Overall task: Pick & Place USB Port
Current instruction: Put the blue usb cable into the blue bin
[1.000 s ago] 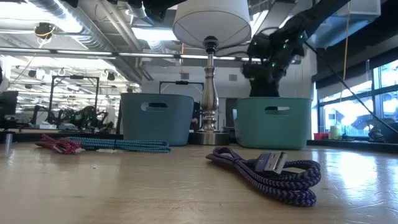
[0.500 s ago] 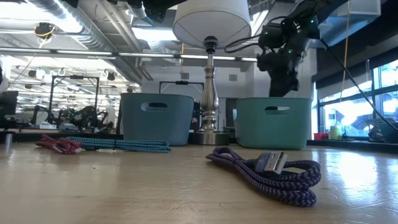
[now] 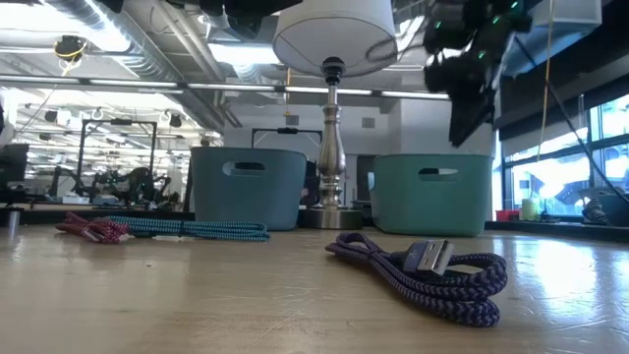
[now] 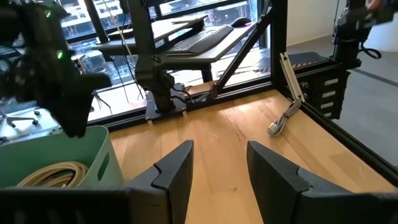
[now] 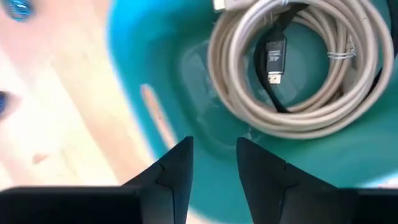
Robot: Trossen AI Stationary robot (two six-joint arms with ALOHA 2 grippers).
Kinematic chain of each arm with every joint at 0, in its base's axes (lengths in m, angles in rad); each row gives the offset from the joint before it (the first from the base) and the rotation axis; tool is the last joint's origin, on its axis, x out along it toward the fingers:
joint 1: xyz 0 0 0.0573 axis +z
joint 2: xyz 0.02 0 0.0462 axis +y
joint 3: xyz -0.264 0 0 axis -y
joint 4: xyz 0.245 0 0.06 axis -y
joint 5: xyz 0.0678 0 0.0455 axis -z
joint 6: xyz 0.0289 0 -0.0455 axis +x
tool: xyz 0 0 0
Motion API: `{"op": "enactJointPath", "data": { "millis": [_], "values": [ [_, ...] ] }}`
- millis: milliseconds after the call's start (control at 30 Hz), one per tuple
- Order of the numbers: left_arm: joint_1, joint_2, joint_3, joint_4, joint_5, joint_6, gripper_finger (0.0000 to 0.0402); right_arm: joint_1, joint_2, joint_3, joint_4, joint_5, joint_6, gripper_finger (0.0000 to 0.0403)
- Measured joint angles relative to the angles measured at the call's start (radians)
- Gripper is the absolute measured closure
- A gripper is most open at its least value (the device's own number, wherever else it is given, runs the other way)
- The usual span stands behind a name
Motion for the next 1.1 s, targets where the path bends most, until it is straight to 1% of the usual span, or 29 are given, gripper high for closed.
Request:
{"op": "enactJointPath", "data": {
  "millis": [100,200,300,400,567,700,800,900,1000,1100],
  "values": [
    [0.000,0.000,0.000,-0.005,0.000,0.001,0.0258,0.054,-0.079,0.000,-0.039,0.004,0.060,0.0278],
    [0.000,-0.001,0.000,-0.047,0.000,-0.001,0.0258,0.142,-0.164,0.000,-0.090,0.025,0.152,0.0278],
    [-0.003,-0.022,0.000,-0.138,0.006,-0.009,0.0258,0.264,-0.246,-0.006,-0.123,0.044,0.276,0.0278],
    [-0.020,-0.059,0.000,-0.283,0.006,-0.031,0.0258,0.421,-0.325,-0.040,-0.093,0.060,0.431,0.0278],
    [-0.070,-0.133,0.000,-0.572,0.009,-0.112,0.0258,0.701,-0.402,-0.161,0.065,0.164,0.657,0.0278],
    [-0.104,-0.166,0.000,-0.779,-0.006,-0.234,0.0258,0.859,-0.400,-0.284,0.275,0.258,0.744,0.0278],
    [-0.117,-0.161,0.000,-0.903,-0.056,-0.290,0.0258,0.928,-0.380,-0.373,0.475,0.318,0.751,0.0278],
    [-0.117,-0.135,0.000,-0.968,-0.114,-0.297,0.0258,0.969,-0.352,-0.426,0.625,0.371,0.751,0.0278],
    [-0.117,-0.093,0.000,-1.008,-0.153,-0.297,0.0258,1.000,-0.322,-0.443,0.697,0.401,0.749,0.0278],
    [-0.117,-0.026,0.000,-1.019,-0.163,-0.297,0.0258,1.033,-0.293,-0.431,0.726,0.435,0.742,0.0278]
  ]
}}
